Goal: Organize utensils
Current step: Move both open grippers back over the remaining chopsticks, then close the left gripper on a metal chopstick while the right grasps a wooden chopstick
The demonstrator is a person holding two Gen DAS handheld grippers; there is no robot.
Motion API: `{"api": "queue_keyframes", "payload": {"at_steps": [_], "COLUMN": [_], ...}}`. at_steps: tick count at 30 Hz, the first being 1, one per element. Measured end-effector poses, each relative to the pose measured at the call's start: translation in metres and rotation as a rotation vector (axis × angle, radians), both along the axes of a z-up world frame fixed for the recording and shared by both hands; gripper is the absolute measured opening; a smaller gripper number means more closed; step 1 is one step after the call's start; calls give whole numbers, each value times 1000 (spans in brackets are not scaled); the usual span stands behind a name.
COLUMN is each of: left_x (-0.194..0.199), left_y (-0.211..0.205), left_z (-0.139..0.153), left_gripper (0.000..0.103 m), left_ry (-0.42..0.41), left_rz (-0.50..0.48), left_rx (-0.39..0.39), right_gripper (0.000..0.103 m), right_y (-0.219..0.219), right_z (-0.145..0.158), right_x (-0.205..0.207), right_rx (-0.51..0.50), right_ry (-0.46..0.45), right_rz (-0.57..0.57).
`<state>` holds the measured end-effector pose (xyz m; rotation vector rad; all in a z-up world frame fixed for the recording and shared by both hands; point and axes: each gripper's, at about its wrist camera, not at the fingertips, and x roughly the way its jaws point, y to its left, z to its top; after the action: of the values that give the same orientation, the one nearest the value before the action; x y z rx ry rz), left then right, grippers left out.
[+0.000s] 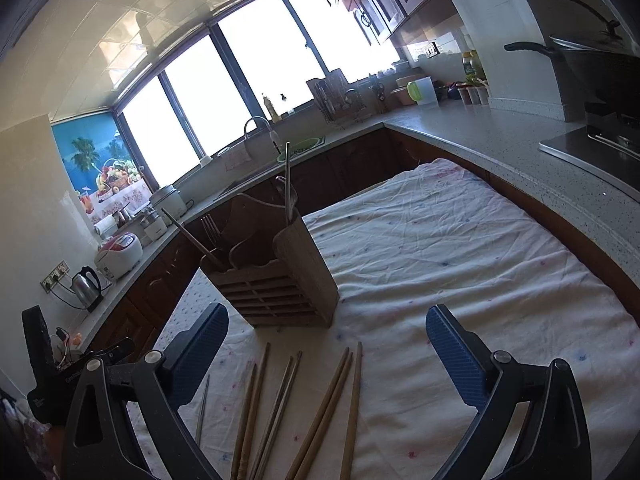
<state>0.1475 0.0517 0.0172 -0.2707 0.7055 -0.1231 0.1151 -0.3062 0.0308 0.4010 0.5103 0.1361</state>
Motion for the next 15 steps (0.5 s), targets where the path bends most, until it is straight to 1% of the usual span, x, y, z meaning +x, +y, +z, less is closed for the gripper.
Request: {"api": "queue_keyframes", "payload": {"at_steps": [7, 10, 12, 13, 15], "left_x": [-1, 1, 3, 4, 7], "left_y": [-5, -8, -10, -10, -13], "left_z": [-21, -28, -32, -33, -37], "left_gripper": [80, 80, 80, 80, 78], "left_ry": [54, 78, 92, 98, 112], "left_rz": [-6, -10, -14, -16, -19], "left_rx": [37, 55, 64, 69, 84], "right_gripper": [99, 91, 81, 79, 70], "right_y": [12, 17, 20, 21, 23], "right_z": [-22, -29, -33, -36, -41], "right_x": [-2, 1, 5, 6, 9], "right_rx": [-66, -98, -108, -116, -131], "right_ry": [57, 80, 102, 114, 139], "right_rz": [24, 35, 40, 40, 41]}}
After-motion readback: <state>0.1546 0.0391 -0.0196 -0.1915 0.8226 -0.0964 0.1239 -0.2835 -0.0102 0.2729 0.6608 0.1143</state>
